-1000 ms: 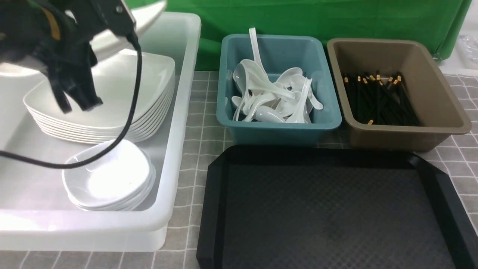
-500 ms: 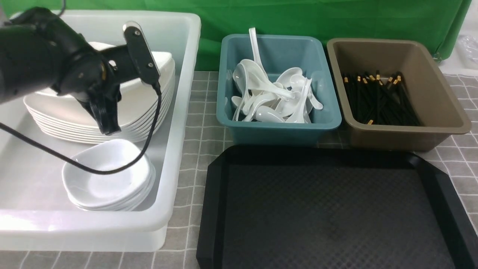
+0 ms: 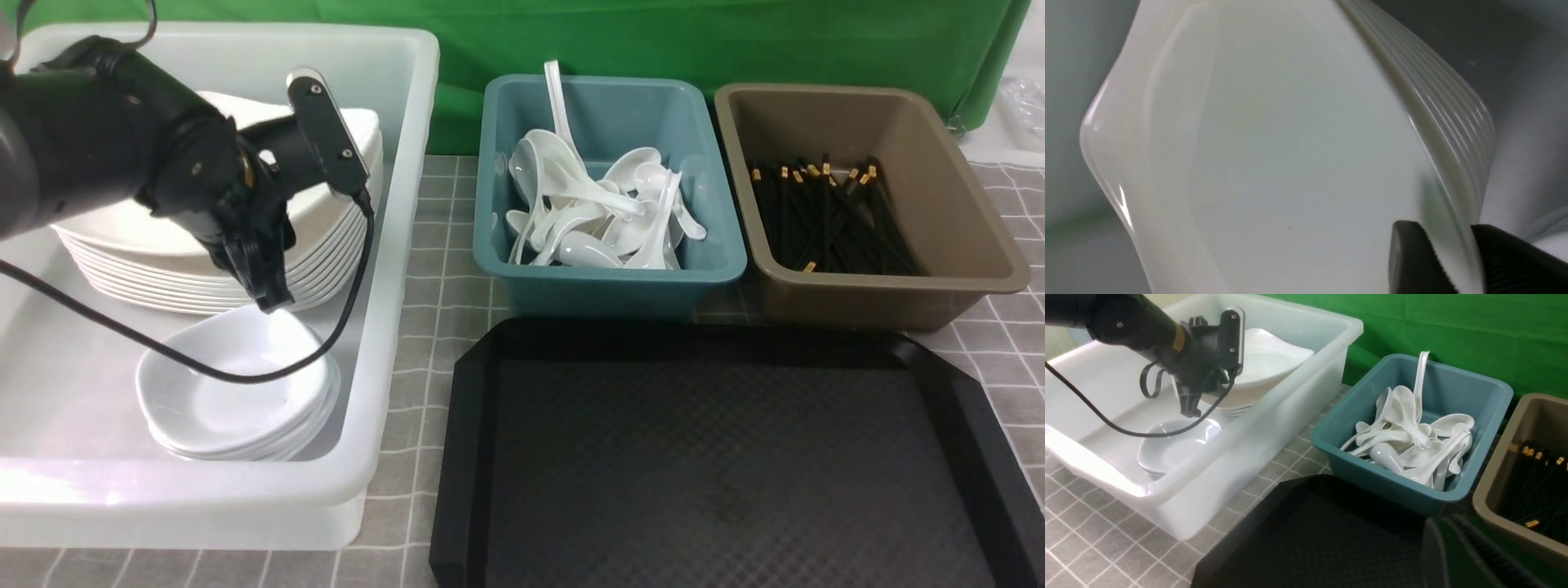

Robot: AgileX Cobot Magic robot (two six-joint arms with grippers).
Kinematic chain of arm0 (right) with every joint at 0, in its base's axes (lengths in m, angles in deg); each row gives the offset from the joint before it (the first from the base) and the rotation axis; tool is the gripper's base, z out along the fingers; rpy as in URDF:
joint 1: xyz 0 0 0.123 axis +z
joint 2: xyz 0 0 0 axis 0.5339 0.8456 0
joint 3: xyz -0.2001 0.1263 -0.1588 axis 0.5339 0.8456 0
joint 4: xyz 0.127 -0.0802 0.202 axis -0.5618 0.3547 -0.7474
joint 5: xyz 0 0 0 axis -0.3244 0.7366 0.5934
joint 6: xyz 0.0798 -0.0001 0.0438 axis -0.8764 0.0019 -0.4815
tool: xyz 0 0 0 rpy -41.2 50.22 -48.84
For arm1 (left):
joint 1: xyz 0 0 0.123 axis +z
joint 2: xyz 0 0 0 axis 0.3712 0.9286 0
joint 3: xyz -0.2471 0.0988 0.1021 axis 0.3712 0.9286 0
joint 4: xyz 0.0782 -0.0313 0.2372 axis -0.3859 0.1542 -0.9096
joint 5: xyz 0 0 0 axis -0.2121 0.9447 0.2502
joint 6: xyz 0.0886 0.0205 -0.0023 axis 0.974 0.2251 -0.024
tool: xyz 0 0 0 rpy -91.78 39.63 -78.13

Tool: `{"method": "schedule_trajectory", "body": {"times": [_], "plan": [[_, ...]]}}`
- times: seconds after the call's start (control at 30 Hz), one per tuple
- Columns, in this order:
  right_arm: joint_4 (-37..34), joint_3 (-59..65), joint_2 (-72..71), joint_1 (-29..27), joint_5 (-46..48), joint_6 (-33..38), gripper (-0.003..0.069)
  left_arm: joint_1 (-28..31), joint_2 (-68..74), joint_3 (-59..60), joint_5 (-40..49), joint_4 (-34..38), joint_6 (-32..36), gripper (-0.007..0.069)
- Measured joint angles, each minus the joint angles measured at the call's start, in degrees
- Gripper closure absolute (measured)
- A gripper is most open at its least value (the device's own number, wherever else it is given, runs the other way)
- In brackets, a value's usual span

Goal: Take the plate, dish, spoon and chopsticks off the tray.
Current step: Use the left arm to put the plate into the large storage box on the left

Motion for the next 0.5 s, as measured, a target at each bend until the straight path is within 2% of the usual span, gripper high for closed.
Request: {"method": "schedule_trajectory", "body": {"times": [0.13, 0.2, 0.27, 0.3, 0.37, 0.4, 0.43, 0.5], "plan": [[-0.15, 0.00, 0.00, 0.00, 2.00, 0.00, 0.0624, 0.00, -0.14, 0.00, 2.94, 1.66, -0.02, 0.0199], [-0.20, 0.00, 0.00, 0.00, 2.73, 0.10, 0.0622, 0.00, -1.40, 0.00, 4.63, 5.08, -0.38, 0.0097], [-0.20, 0.00, 0.00, 0.00, 3.05, 0.10, 0.0622, -0.17, -2.48, 0.00, 5.32, 6.76, -1.16, 0.0067], [-0.26, 0.00, 0.00, 0.00, 3.35, 0.17, 0.0620, -0.89, -5.52, 0.00, 5.97, 8.86, -3.80, 0.0041], [-0.32, 0.00, 0.00, 0.00, 3.71, 0.17, 0.0618, -2.45, -10.62, 0.00, 6.03, 10.13, -9.74, 0.0053], [-0.32, 0.00, 0.00, 0.00, 3.77, 0.17, 0.0617, -2.62, -11.19, 0.00, 6.03, 10.13, -10.42, 0.0053], [-0.37, 0.00, 0.00, 0.00, 4.04, 0.17, 0.0616, -3.71, -15.04, 0.08, 5.97, 11.28, -14.52, 0.0095], [-0.37, 0.00, 0.00, 0.00, 4.84, 0.17, 0.0613, -5.44, -22.20, 1.37, 4.71, 14.70, -17.64, 0.0205]]}}
